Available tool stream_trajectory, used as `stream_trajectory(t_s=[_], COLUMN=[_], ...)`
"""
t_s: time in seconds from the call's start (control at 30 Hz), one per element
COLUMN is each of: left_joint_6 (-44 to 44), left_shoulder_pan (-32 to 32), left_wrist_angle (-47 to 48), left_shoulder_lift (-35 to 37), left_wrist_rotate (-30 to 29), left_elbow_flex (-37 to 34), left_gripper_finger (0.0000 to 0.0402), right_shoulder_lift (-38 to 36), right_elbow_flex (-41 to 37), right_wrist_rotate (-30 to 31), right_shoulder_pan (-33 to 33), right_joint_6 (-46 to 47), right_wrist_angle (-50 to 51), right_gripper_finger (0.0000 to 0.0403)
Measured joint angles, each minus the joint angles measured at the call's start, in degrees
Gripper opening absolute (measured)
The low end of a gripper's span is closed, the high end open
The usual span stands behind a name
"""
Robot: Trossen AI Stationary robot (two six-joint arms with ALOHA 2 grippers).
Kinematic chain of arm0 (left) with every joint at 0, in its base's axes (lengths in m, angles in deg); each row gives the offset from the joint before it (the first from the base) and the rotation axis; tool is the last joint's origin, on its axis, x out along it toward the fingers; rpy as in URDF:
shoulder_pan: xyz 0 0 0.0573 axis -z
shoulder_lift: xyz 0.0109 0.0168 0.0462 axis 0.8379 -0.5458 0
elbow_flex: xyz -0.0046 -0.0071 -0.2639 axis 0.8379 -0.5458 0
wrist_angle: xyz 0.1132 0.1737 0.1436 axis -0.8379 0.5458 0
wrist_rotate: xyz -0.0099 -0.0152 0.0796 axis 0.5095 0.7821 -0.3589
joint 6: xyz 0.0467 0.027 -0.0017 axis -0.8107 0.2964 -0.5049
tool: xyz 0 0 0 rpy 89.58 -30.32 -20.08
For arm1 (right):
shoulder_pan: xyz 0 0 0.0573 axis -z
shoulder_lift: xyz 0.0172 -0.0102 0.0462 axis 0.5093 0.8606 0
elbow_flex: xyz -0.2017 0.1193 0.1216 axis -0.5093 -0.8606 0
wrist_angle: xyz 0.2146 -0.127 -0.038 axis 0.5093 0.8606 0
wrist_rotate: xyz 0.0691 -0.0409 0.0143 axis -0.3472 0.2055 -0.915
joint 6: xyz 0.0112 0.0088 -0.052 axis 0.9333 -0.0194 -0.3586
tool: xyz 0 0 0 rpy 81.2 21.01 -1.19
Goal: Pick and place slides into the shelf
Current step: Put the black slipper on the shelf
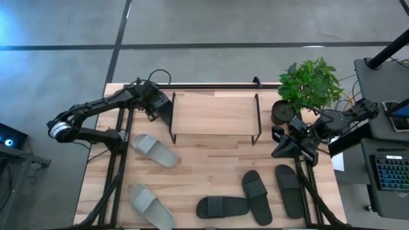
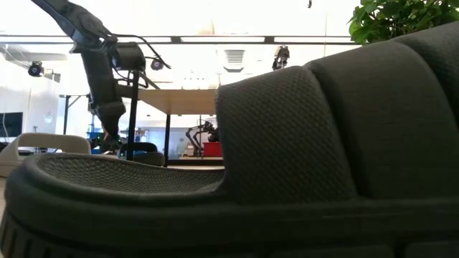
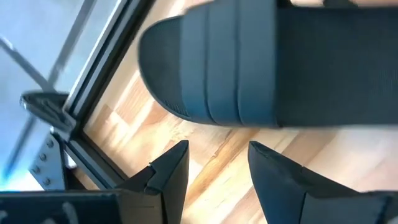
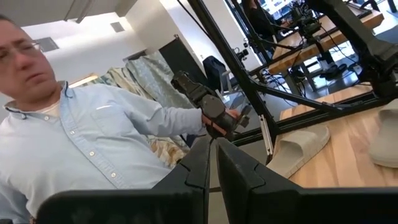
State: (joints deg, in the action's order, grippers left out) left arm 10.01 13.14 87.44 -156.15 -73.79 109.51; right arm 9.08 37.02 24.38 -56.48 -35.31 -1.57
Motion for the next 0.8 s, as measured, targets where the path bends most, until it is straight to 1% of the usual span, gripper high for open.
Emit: stream_trajectory(t_s=[0.07,0.13,0.27,0.4,0.53,0.63,0.8], left_joint_6=[-4.4,-6.3,-5.9,-6.0,-7.5,-7.9,-8.8], left_shoulder_pan=[0.0,0.0,0.0,0.0,0.1,0.0,0.1], left_wrist_angle=[0.1,-0.1,-2.9,-5.4,-3.9,-2.3,-2.5], left_shoulder_lift=[0.3,0.6,1.8,2.9,3.8,5.1,7.4], left_wrist_rotate=[0.7,2.0,4.0,8.8,9.6,12.0,15.6], left_elbow_flex=[-0.6,-0.9,-1.5,-1.8,-1.8,-1.8,-2.0], left_gripper_finger=[0.0151,0.0151,0.0151,0.0151,0.0151,0.0151,0.0151], right_shoulder_lift=[0.0,0.0,0.0,0.0,0.0,0.0,0.0], right_elbow_flex=[0.0,0.0,0.0,0.0,0.0,-0.2,-0.2], right_wrist_rotate=[0.0,0.0,0.0,0.0,0.0,0.0,0.0], right_shoulder_pan=[0.0,0.0,0.0,0.0,0.0,0.0,0.0], right_joint_6=[0.0,0.0,0.3,0.5,1.6,2.2,2.2], right_wrist_angle=[0.0,0.0,0.0,0.0,0.3,0.5,0.5], right_gripper_finger=[0.0022,0.0022,0.0022,0.0022,0.0022,0.0022,0.0022])
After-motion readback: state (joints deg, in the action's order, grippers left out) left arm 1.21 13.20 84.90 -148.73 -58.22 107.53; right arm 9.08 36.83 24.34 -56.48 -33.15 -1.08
